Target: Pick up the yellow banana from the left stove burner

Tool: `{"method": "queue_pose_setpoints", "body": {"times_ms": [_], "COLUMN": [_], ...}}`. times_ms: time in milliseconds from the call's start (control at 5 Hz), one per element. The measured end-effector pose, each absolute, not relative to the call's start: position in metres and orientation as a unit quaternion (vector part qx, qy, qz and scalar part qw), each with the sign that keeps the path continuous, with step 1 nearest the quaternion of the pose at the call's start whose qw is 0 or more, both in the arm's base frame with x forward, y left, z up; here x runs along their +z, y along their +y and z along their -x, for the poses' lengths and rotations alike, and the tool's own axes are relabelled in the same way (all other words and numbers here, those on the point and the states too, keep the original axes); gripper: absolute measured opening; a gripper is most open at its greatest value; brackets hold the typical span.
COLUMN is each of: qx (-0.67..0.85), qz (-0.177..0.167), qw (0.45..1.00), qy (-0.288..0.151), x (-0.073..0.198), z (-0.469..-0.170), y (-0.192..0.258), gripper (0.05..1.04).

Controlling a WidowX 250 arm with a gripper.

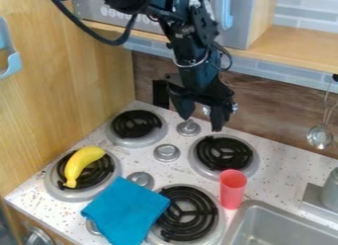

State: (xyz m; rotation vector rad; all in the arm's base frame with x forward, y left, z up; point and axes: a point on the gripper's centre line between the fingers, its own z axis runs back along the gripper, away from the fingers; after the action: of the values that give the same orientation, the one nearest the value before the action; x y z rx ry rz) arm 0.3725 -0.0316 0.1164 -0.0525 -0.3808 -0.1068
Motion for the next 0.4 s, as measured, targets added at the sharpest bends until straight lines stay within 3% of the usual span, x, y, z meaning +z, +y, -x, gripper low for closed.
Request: {"method": "queue_pose_setpoints", "body": {"times_ms": [400], "qx": [-0.051], "qz": [0.019], "qw": [0.988], "qy": [-0.146], "x": [0.088], "z": [-0.363], "y": [-0.023], "gripper": [1.005]}}
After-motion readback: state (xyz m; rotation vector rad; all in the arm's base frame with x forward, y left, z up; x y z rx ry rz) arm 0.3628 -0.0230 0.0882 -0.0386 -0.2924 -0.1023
